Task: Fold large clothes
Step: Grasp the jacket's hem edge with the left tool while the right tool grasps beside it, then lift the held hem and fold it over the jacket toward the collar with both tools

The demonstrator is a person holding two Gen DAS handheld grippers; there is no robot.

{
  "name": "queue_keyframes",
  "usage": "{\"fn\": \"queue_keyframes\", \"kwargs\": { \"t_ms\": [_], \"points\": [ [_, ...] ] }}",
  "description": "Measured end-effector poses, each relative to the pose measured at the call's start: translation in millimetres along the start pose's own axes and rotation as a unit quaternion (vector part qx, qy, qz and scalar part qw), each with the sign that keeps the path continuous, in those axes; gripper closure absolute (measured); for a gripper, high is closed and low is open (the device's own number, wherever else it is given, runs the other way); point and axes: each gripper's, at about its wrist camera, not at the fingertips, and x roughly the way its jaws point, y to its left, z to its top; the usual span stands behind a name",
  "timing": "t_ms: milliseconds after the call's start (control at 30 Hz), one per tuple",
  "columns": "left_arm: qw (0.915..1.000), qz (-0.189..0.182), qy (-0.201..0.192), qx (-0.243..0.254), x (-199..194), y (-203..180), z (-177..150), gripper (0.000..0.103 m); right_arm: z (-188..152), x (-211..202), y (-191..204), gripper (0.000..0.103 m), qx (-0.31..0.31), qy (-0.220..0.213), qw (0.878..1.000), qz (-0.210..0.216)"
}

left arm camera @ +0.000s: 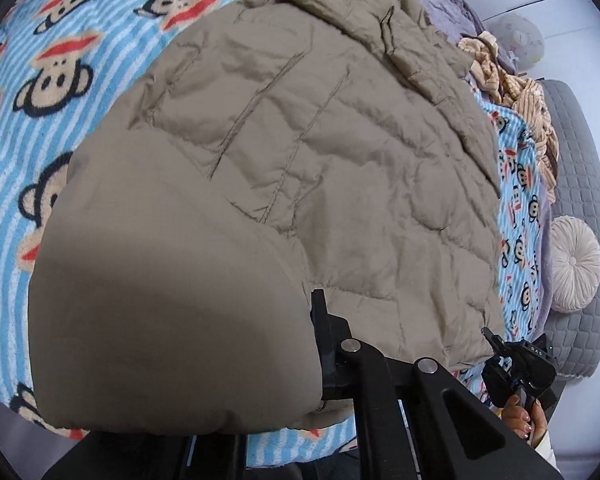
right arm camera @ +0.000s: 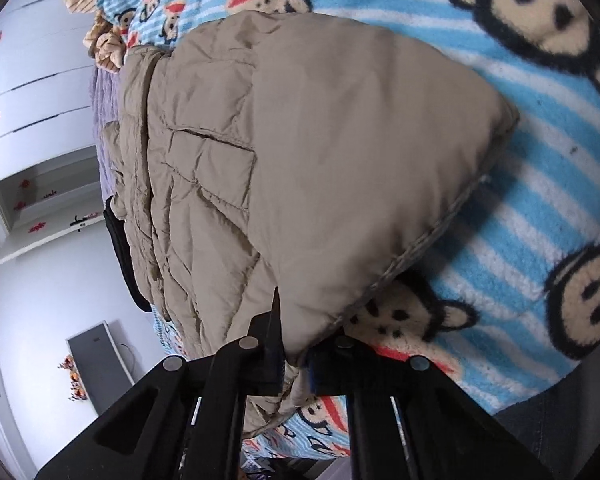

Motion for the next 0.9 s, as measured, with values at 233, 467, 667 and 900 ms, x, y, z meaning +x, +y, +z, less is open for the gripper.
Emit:
{"fn": "queue_keyframes", "kwargs": {
  "t_ms": [233, 467, 667, 900],
  "points": [
    [0.9951, -0.019, -0.094, 0.022, -76, -53, 27, 0.093, 13, -26, 76, 0.097, -0.117, 0.010, 0.993, 0.000],
    [0.9814, -0.018, -0.185, 0.049, -122, -109, 71, 0.093, 31, -61, 176, 0.097, -0.239, 0.004, 0.971, 0.021],
    [0.9749, -0.005, -0.215, 0.058, -127, -142, 125, 0.093, 52, -61, 255, 0.097, -0.318, -0.003, 0.948, 0.027],
    [0.9752, 0.020, -0.209, 0.071, -114, -156, 179, 0.093, 82, -30, 311, 0.097, -0.341, -0.011, 0.940, 0.013]
  ]
}}
